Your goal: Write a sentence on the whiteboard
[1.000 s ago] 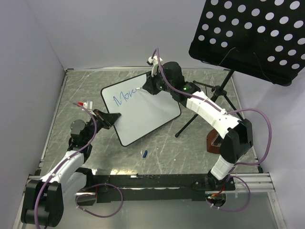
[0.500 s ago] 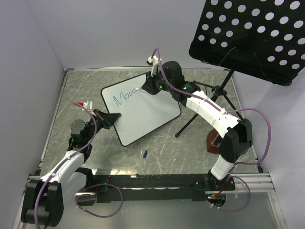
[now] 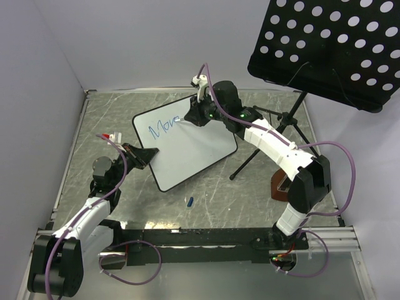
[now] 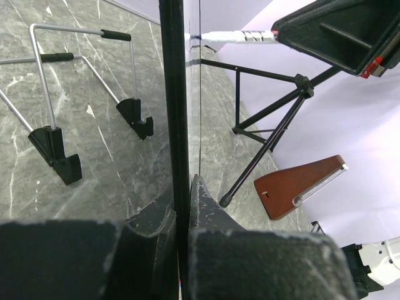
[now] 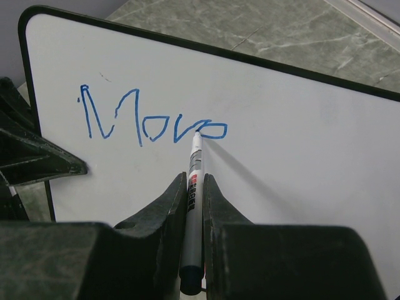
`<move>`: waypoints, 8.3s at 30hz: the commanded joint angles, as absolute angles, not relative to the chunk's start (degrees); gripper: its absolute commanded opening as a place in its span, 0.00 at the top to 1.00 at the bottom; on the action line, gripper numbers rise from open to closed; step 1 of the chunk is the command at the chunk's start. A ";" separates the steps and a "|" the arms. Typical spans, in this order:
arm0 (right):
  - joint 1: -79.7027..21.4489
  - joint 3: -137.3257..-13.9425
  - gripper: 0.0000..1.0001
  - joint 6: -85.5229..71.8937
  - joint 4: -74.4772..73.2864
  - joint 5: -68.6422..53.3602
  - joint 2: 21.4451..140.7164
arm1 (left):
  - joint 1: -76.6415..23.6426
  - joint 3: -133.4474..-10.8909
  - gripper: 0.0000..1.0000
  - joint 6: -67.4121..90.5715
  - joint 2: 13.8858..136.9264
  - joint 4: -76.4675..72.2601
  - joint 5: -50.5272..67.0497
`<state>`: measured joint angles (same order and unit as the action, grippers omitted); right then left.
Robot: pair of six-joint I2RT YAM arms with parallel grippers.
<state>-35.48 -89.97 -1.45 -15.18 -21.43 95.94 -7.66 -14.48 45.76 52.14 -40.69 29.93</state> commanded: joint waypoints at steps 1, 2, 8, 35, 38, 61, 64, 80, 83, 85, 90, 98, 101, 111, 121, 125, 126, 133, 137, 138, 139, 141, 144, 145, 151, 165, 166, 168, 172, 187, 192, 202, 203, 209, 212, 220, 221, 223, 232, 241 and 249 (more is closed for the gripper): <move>-36.03 -90.27 1.00 -0.53 -16.78 -22.68 95.19 | -8.26 -15.38 0.99 39.20 52.03 -41.75 33.05; -36.04 -90.26 1.00 -0.53 -17.05 -22.68 95.19 | -8.26 -15.29 0.99 39.20 52.03 -41.75 32.96; -36.12 -89.03 1.00 -0.35 -18.10 -21.80 94.66 | -8.26 -15.38 0.99 39.11 52.03 -41.75 33.05; -34.19 -94.21 1.00 2.99 -21.09 -16.00 95.80 | -8.26 -15.47 0.99 38.76 52.12 -41.66 33.40; -33.58 -96.14 1.00 3.43 -21.53 -15.91 95.36 | -8.26 -15.38 0.99 38.76 52.21 -41.75 33.40; -27.69 -92.11 1.00 15.38 -23.11 -38.14 83.06 | -8.26 -17.05 0.99 35.77 49.49 -37.27 33.49; -27.60 -89.75 1.00 16.08 -23.03 -39.46 81.83 | -8.26 -16.96 0.99 36.04 49.57 -37.79 33.75; -25.31 -86.40 1.00 20.39 -24.43 -47.55 80.07 | -8.26 -16.70 0.99 36.83 50.01 -38.67 34.01; -25.40 -86.66 1.00 20.04 -24.17 -48.60 80.59 | -8.26 -16.87 0.99 36.83 49.83 -38.41 34.10; -25.49 -86.84 1.00 20.39 -24.17 -48.78 80.77 | -8.17 -16.87 0.99 36.83 49.75 -38.23 34.01; -25.49 -87.01 1.00 20.92 -24.43 -49.13 80.60 | -8.26 -16.96 0.99 36.83 49.75 -38.15 34.10; -25.49 -86.31 1.00 21.36 -24.52 -49.83 80.16 | -8.17 -17.22 0.99 36.65 49.57 -37.53 34.19; -25.49 -86.75 1.00 21.71 -24.87 -50.10 80.16 | -8.17 -17.31 0.99 36.65 49.31 -37.27 34.10; -25.40 -86.66 1.00 19.69 -22.59 -50.45 80.60 | -8.17 -17.31 0.99 36.91 48.95 -37.00 34.01; -25.58 -87.54 1.00 14.33 -17.84 -47.55 82.53 | -8.26 -17.23 0.99 37.18 49.39 -37.26 34.01; -25.75 -88.07 1.00 11.96 -16.26 -45.53 83.49 | -8.26 -17.05 0.99 37.53 49.92 -37.79 34.01; -25.84 -88.07 1.00 11.52 -15.91 -43.96 83.58 | -8.26 -17.14 0.99 37.62 50.01 -37.88 34.10; -26.54 -86.31 1.00 8.35 -12.93 -35.10 84.20 | -8.17 -17.40 0.99 37.53 50.62 -37.53 34.19; -26.46 -83.06 1.00 4.24 -10.38 -29.01 84.02 | -8.17 -17.40 0.99 37.27 51.15 -37.62 34.54; -26.54 -82.10 1.00 3.35 -9.68 -28.13 84.02 | -8.26 -17.49 0.99 37.27 51.24 -37.62 34.54; -26.54 -81.65 1.00 2.64 -9.06 -27.43 84.37 | -8.26 -17.49 0.99 37.27 51.24 -37.79 34.63; -26.54 -81.04 1.00 0.97 -7.74 -26.20 84.81 | -8.26 -17.58 0.99 37.27 51.42 -37.71 34.54; -26.28 -82.87 1.00 1.23 -9.05 -27.42 86.13 | -8.26 -17.49 0.99 37.09 51.15 -37.35 34.54; -26.02 -83.40 1.00 1.67 -9.66 -28.38 86.05 | -8.17 -17.66 0.99 37.00 51.15 -37.18 34.54; -24.00 -87.01 1.00 7.11 -15.38 -36.82 84.12 | -8.26 -17.67 0.99 36.48 50.71 -36.74 34.98; -23.47 -88.42 1.00 15.64 -20.65 -45.26 83.76 | -8.17 -17.40 0.99 36.56 50.71 -37.62 35.33; -23.29 -88.42 1.00 16.34 -21.00 -46.22 83.67 | -8.26 -17.49 0.99 36.56 50.71 -37.62 35.33; -23.12 -87.89 1.00 17.05 -21.27 -47.11 83.50 | -8.26 -17.40 0.99 36.47 50.71 -37.79 35.33; -23.03 -86.57 1.00 17.49 -20.83 -47.99 82.88 | -8.17 -17.40 0.99 36.48 50.71 -37.79 35.33; -23.64 -86.75 1.00 11.52 -14.25 -43.96 85.96 | -8.26 -17.49 0.99 36.74 51.33 -37.88 35.42; -26.19 -86.74 1.00 10.28 -10.81 -39.12 87.80 | -8.17 -18.02 0.99 36.47 52.38 -37.62 35.42; -28.74 -88.16 1.00 9.41 -10.37 -31.21 90.18 | -8.26 -17.75 0.99 36.65 53.52 -38.23 35.33; -28.74 -87.55 1.00 9.40 -9.50 -29.46 90.00 | -8.26 -17.75 0.99 36.74 53.96 -38.32 35.42; -28.39 -85.07 1.00 7.74 -7.74 -24.62 89.12 | -8.17 -17.93 0.99 36.74 55.02 -39.02 35.95; -28.39 -85.69 1.00 6.95 -7.82 -22.68 89.91 | -8.26 -18.02 0.99 36.56 54.76 -38.50 35.95; -28.30 -84.82 1.00 6.50 -7.03 -18.29 90.70 | -8.26 -18.02 0.99 36.30 54.84 -38.50 36.03; -28.21 -84.73 1.00 6.50 -6.94 -18.19 90.79 | -8.26 -18.02 0.99 36.30 54.84 -38.58 36.04; -28.21 -84.73 1.00 6.50 -6.77 -18.02 91.14 | -8.26 -18.02 0.99 36.30 54.93 -38.67 36.12; -28.12 -85.69 1.00 5.89 -6.15 -19.07 93.08 | -8.26 -18.11 0.99 35.95 55.02 -38.58 36.12; -28.04 -85.78 1.00 5.54 -5.80 -21.44 93.60 | -8.26 -18.19 0.99 35.95 55.37 -39.02 36.30; -28.12 -85.52 1.00 5.54 -6.24 -24.87 93.34 | -8.26 -18.11 0.99 35.95 55.37 -39.11 36.30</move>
